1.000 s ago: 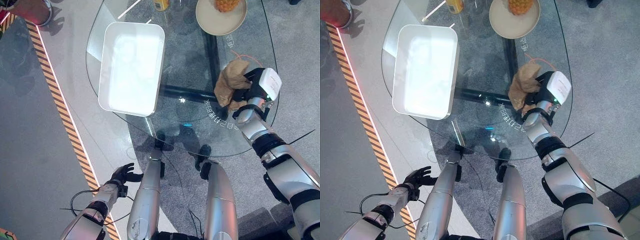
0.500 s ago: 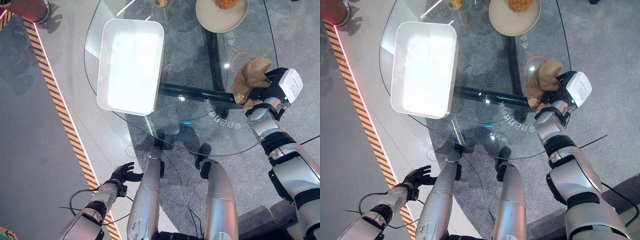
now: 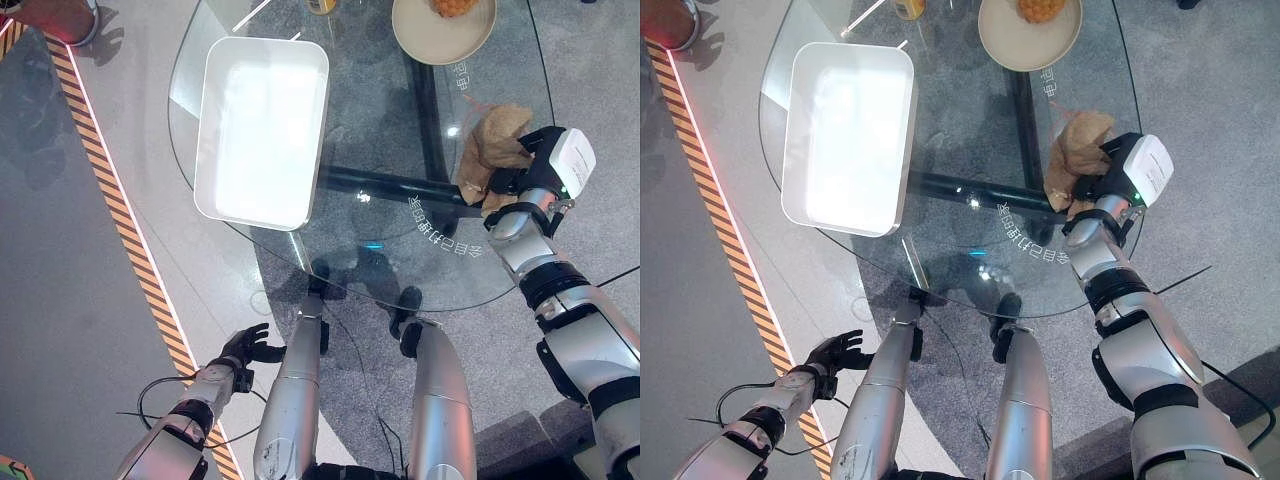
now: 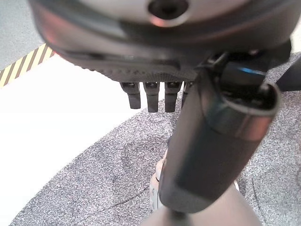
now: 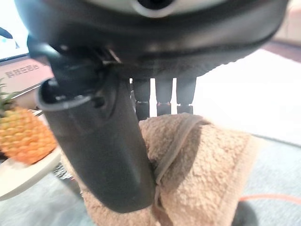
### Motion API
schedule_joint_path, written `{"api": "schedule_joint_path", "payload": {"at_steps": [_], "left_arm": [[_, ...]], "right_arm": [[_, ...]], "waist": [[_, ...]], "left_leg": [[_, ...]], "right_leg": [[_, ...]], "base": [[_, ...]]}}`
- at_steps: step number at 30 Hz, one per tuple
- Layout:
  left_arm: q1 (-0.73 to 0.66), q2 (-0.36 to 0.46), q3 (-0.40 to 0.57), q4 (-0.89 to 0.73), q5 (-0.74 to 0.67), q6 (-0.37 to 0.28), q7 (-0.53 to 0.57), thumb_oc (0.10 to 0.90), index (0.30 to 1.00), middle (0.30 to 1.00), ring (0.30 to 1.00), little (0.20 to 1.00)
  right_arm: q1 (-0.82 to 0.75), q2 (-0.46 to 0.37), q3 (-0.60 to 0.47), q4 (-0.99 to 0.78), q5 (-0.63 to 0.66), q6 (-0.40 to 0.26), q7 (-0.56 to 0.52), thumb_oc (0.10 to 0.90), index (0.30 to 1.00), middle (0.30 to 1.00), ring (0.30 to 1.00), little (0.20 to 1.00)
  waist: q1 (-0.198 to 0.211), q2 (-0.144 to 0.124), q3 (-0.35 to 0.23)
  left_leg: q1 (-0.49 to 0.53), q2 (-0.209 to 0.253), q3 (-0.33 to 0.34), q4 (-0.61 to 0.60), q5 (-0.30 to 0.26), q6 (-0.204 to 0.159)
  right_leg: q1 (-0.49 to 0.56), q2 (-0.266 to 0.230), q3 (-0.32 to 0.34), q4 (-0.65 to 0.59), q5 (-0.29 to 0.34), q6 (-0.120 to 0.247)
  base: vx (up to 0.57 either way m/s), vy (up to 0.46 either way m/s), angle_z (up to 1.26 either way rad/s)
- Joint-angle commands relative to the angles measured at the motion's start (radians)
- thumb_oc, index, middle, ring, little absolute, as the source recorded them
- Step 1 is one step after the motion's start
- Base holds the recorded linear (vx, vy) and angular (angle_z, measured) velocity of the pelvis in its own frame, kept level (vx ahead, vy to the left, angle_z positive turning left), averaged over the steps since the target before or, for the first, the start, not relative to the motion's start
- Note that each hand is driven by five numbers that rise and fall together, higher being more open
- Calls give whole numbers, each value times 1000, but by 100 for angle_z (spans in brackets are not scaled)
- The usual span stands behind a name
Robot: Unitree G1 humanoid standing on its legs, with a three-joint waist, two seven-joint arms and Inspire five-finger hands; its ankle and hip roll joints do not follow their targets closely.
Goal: Wipe the table with a cloth and put it in the basket.
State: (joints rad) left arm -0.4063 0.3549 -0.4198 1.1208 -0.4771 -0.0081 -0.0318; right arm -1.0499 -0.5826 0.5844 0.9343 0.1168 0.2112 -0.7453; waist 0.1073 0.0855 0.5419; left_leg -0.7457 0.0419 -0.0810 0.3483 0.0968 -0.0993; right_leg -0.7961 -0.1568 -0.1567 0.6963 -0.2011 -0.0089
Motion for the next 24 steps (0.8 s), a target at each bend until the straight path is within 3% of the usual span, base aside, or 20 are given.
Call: {"api": "schedule_joint_path", "payload": {"at_steps": [1, 13, 24], "left_arm": [[41, 1, -2, 29, 6, 3, -4, 800, 900, 900, 900, 900], [41, -20, -6, 21, 14, -4, 6, 800, 900, 900, 900, 900], [37, -35, -11, 16, 18, -2, 9, 800, 900, 900, 900, 900]], "right_arm": [[-116, -71, 33, -89, -58, -42, -22, 100, 300, 300, 300, 200], [-118, 11, 128, -192, -118, 22, 60, 100, 300, 300, 300, 200], [-96, 64, 168, -226, -186, 23, 147, 100, 300, 300, 300, 200]], "waist": [[-1, 10, -22], [10, 17, -22], [10, 23, -22]], "left_leg": [[23, -31, 79, 121, -133, 88], [31, -40, 87, 100, -123, 84], [30, -46, 89, 93, -118, 80]], "right_leg": [[38, 19, -5, -142, 122, 29], [44, 13, -12, -159, 126, 28], [40, 10, -10, -166, 132, 31]], "base": [[0, 0, 0], [0, 0, 0], [0, 0, 0]]}}
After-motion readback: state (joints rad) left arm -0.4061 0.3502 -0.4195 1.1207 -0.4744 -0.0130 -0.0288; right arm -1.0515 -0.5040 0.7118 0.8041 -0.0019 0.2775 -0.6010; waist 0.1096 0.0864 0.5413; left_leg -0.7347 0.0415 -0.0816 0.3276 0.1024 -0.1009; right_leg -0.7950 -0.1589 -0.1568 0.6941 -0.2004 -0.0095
